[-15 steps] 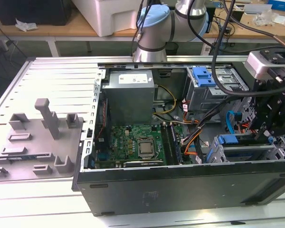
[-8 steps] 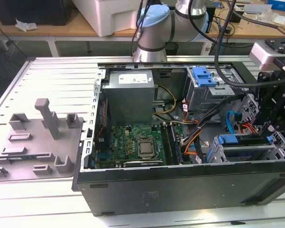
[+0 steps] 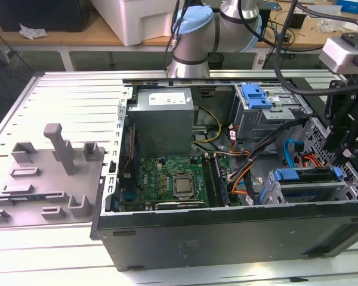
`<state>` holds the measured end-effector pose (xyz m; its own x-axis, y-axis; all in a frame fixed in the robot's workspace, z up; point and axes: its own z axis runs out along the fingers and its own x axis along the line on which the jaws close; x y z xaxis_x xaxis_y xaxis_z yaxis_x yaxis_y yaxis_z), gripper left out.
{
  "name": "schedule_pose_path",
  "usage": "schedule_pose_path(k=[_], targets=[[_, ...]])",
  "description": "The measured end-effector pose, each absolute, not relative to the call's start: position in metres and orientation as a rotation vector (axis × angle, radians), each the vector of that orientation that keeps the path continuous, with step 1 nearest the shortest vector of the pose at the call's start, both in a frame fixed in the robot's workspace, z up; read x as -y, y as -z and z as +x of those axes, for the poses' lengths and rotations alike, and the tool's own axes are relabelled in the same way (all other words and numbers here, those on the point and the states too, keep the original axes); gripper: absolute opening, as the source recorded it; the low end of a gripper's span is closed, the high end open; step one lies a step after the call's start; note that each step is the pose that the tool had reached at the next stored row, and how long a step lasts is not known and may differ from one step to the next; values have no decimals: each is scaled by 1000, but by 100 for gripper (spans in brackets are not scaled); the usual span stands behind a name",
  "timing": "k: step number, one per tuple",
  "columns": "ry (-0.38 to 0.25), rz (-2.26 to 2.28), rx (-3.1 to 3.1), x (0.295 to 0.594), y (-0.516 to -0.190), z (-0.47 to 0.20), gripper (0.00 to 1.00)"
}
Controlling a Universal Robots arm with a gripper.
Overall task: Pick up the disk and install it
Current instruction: 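Insert the first disk wire, then insert the second disk wire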
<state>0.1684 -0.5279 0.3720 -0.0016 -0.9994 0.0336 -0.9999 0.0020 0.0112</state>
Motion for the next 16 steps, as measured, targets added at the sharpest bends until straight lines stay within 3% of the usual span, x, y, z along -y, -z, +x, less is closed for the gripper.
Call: schedule_pose_path(k=[16], targets=[[-23, 2198, 2202, 526, -373, 168, 36]])
